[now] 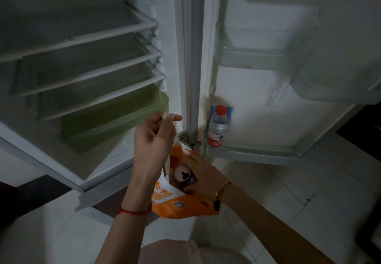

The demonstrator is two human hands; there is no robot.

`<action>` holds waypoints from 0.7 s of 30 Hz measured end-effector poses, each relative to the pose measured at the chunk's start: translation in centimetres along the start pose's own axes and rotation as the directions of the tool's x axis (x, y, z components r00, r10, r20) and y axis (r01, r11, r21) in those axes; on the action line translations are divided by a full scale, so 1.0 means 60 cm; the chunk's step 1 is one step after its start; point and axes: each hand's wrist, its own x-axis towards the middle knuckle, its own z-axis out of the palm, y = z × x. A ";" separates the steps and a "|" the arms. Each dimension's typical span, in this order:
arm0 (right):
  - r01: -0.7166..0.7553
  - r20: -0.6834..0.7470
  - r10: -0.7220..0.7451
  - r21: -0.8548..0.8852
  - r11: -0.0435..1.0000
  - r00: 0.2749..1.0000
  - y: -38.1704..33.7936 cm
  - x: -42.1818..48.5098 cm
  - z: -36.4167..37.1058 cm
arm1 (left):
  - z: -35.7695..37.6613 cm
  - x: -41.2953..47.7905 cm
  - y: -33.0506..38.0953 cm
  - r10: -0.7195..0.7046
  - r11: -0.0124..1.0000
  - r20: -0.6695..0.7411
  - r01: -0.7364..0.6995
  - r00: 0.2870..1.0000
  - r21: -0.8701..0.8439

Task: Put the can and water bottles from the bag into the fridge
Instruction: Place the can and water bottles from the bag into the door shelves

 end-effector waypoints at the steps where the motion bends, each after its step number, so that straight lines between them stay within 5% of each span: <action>1: 0.000 -0.044 0.002 0.058 0.998 0.999 -0.004 -0.009 -0.015 | 0.001 0.001 0.000 0.000 1.000 0.001 0.000 1.000 -0.003; 9: -0.011 -0.451 0.104 0.205 0.979 0.887 -0.044 -0.058 -0.232 | 0.014 0.005 0.002 0.031 0.999 0.021 -0.030 0.999 -0.014; 16: 0.162 -0.820 0.111 0.240 0.957 0.561 -0.092 -0.063 -0.450 | 0.021 0.004 0.008 0.059 0.998 0.023 -0.060 0.998 0.031; 21: 0.202 -0.922 0.076 0.163 0.966 0.379 -0.112 -0.030 -0.502 | 0.025 0.008 0.010 0.064 0.997 0.025 -0.065 0.998 0.034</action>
